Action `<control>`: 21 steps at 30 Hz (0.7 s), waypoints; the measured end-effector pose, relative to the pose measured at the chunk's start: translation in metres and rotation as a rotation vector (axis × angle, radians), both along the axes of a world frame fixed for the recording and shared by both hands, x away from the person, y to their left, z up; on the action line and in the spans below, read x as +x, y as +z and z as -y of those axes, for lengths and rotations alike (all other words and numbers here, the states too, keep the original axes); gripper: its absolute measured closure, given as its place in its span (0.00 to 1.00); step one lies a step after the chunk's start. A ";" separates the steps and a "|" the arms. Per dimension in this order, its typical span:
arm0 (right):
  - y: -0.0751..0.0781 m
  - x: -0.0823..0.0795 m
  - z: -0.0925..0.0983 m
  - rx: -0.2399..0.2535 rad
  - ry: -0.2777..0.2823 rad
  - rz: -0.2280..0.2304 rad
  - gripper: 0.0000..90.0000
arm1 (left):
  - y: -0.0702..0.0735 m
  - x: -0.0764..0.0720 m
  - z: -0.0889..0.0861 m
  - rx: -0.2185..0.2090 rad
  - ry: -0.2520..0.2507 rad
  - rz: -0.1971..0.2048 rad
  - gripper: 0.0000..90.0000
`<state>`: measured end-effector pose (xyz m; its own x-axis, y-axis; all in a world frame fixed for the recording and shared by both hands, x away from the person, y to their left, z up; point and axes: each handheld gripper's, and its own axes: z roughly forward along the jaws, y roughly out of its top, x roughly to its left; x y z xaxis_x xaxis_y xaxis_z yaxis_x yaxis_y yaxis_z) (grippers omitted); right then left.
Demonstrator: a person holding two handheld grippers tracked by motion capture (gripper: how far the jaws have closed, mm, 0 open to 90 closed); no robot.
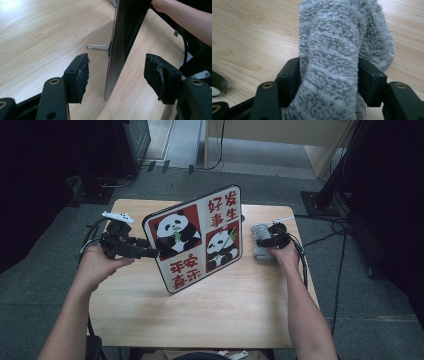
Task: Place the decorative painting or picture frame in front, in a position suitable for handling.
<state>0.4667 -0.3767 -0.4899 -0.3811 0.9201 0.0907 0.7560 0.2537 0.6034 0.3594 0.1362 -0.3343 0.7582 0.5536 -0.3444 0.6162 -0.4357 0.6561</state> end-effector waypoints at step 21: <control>0.003 -0.004 0.008 0.078 -0.040 -0.041 0.78 | -0.024 0.003 0.009 -0.049 -0.010 -0.009 0.47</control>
<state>0.4625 -0.3849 -0.4871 -0.3389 0.9239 0.1779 0.7891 0.1762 0.5884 0.3620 0.1273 -0.3584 0.7608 0.5281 -0.3772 0.6174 -0.4098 0.6715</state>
